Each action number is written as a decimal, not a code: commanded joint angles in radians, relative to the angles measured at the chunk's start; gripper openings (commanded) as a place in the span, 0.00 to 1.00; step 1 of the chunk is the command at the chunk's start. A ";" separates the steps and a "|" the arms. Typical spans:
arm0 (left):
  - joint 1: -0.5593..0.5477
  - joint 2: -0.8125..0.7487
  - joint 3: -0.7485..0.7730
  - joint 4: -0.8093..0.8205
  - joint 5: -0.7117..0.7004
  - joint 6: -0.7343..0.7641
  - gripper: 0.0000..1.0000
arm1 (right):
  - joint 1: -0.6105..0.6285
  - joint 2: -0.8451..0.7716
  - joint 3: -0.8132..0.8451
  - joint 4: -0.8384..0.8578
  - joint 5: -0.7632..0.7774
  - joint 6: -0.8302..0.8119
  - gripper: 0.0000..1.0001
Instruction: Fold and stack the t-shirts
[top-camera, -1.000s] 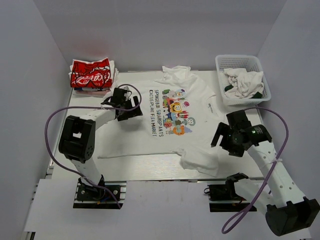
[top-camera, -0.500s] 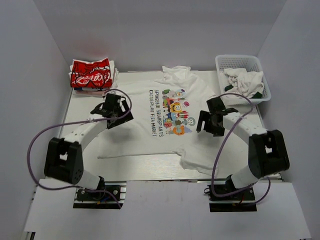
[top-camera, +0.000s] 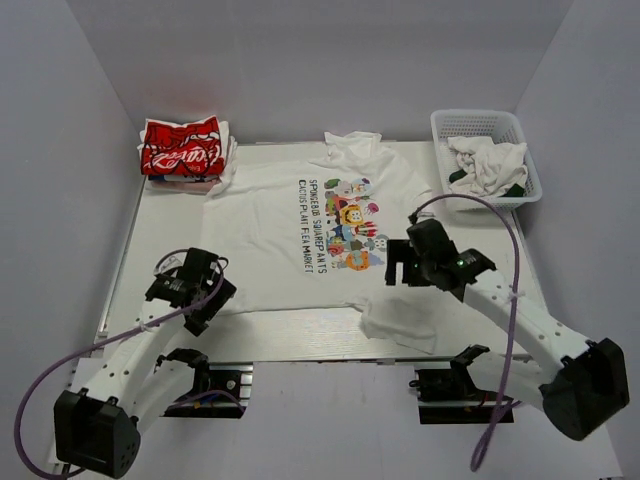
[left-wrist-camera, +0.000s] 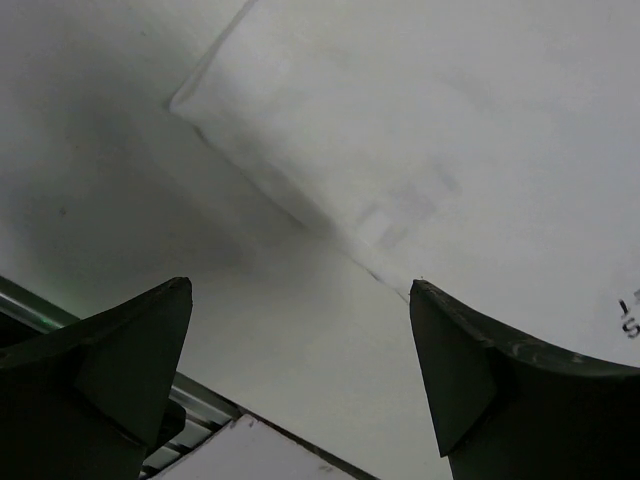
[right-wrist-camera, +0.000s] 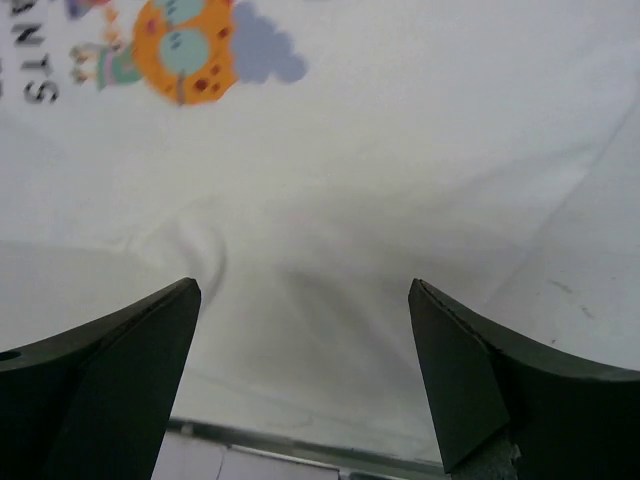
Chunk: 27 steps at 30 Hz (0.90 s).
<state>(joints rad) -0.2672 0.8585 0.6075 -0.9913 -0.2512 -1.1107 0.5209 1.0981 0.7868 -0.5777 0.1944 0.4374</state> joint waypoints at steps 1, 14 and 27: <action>0.016 0.033 -0.032 -0.020 -0.037 -0.133 0.98 | 0.152 -0.062 -0.040 -0.154 0.007 0.037 0.91; 0.063 0.102 -0.072 0.056 -0.241 -0.236 0.80 | 0.487 -0.006 -0.113 -0.152 0.077 0.172 0.91; 0.101 0.233 -0.170 0.270 -0.148 -0.175 0.59 | 0.545 0.078 -0.132 -0.155 0.137 0.210 0.91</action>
<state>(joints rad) -0.1833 1.0580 0.4732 -0.8383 -0.4473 -1.2873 1.0523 1.1439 0.6693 -0.7311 0.3111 0.6243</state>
